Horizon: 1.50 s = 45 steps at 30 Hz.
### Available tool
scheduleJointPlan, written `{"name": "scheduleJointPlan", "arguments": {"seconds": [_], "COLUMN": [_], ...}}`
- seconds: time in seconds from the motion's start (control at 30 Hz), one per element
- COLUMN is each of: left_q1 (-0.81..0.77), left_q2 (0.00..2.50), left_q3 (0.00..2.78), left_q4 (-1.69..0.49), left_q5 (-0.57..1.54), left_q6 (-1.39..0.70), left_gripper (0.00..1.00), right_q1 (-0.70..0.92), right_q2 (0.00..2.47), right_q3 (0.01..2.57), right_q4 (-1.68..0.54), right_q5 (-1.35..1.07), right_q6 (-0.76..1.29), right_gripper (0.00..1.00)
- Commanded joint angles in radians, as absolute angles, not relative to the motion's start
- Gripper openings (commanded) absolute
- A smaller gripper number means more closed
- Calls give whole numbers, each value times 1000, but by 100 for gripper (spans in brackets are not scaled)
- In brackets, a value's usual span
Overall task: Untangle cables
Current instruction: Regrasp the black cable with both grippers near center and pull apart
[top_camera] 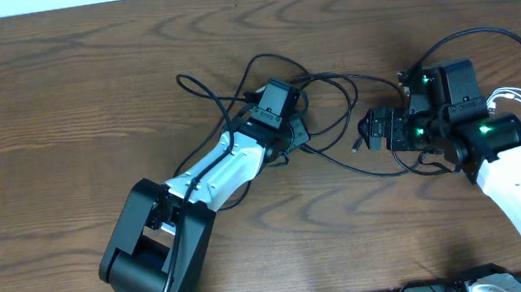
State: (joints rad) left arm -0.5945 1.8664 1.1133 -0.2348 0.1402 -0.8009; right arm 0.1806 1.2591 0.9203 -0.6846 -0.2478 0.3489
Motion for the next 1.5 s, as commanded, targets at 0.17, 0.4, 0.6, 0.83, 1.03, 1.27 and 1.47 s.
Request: {"name": "scheduleJointPlan", "arguments": {"seconds": [0.17, 0.4, 0.6, 0.83, 1.03, 1.27, 1.47], "left_q1": [-533, -523, -523, -523, -523, -521, -425], "left_q2": [1617, 1330, 1233, 1248, 1242, 1238, 1186], "left_q3": [1130, 1130, 1130, 1129, 1130, 1130, 1130], "left_q4": [-396, -433, -445, -456, -296, -117, -104], "left_q5": [288, 299, 307, 315, 521, 782, 808], "left_q6": [-506, -479, -484, -486, -492, -551, -546], "left_gripper": [7, 7, 8, 8, 8, 8, 8], "right_q1": [178, 180, 227, 268, 351, 430, 384], "right_q2": [1296, 1362, 1446, 1485, 1507, 1555, 1560], "right_q3": [926, 926, 926, 926, 926, 926, 926], "right_q4": [-678, -603, -539, -411, -378, -283, -445], "right_q5": [-372, -377, -450, -572, -407, -186, 140], "right_q6": [355, 363, 366, 462, 508, 508, 546], "right_gripper": [89, 96, 99, 99, 98, 61, 24]}}
